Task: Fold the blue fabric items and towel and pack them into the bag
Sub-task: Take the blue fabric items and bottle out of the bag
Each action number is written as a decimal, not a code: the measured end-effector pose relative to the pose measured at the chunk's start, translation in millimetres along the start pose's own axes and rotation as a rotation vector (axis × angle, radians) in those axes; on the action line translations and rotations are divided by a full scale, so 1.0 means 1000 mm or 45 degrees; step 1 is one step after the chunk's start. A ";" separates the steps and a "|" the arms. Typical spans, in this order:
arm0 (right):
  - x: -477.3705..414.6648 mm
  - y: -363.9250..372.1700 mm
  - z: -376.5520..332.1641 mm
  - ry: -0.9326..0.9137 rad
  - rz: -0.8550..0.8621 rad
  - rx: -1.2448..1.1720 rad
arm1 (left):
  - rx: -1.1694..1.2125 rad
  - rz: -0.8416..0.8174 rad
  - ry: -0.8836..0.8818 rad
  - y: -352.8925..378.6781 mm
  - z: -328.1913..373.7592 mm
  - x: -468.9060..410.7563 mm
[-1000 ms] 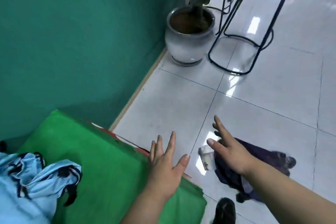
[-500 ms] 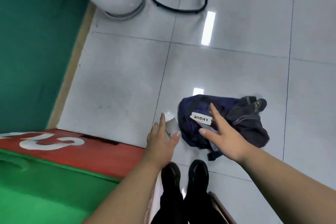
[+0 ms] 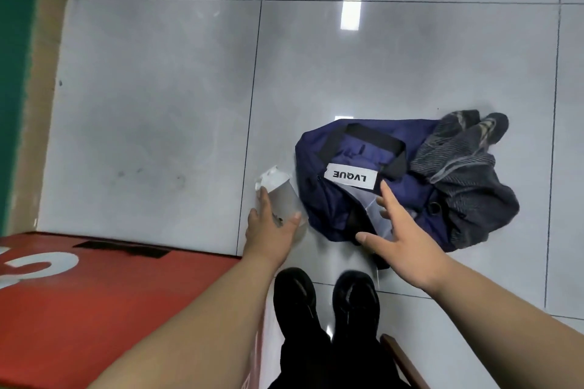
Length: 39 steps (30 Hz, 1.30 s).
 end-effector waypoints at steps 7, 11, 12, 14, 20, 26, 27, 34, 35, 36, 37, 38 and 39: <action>-0.039 0.018 0.041 -0.029 -0.010 0.077 | -0.028 0.095 -0.111 0.029 0.008 -0.062; -0.058 0.023 0.053 -0.130 -0.014 0.116 | 0.066 0.125 -0.110 0.037 0.007 -0.092; -0.063 0.024 0.054 -0.151 -0.014 0.105 | 0.083 0.128 -0.111 0.039 0.007 -0.098; -0.070 0.024 0.061 -0.157 -0.007 0.090 | 0.117 0.137 -0.109 0.042 0.008 -0.108; -0.073 0.024 0.072 -0.118 0.043 0.042 | 0.185 0.117 -0.126 0.034 0.015 -0.110; -0.046 -0.016 0.060 -0.053 0.215 -0.028 | -0.014 0.022 0.167 0.010 0.050 -0.051; -0.043 -0.028 0.060 -0.046 0.270 -0.014 | -0.037 0.006 0.221 0.009 0.057 -0.042; -0.051 -0.122 0.099 -0.015 0.380 0.717 | -0.122 -0.045 0.507 0.018 0.104 -0.015; -0.057 -0.131 0.107 0.013 0.330 0.842 | -0.131 -0.041 0.529 0.021 0.110 -0.016; -0.063 -0.137 0.115 0.043 0.276 0.958 | -0.138 -0.035 0.548 0.025 0.115 -0.018; -0.070 -0.143 0.123 0.076 0.224 1.049 | -0.143 -0.030 0.564 0.029 0.119 -0.020; -0.077 -0.146 0.132 0.112 0.166 1.118 | -0.141 -0.027 0.577 0.033 0.121 -0.022; -0.084 -0.149 0.140 0.139 0.106 1.173 | -0.136 -0.030 0.585 0.036 0.124 -0.024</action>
Point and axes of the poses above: each hand's wrist, its own x-axis away from the middle knuckle, its own y-axis out of the palm, z = x × y, the point moved 5 cm from there along -x, towards the middle knuckle, and after that the axes turned 15 degrees about -y, right-handed, at the moved point
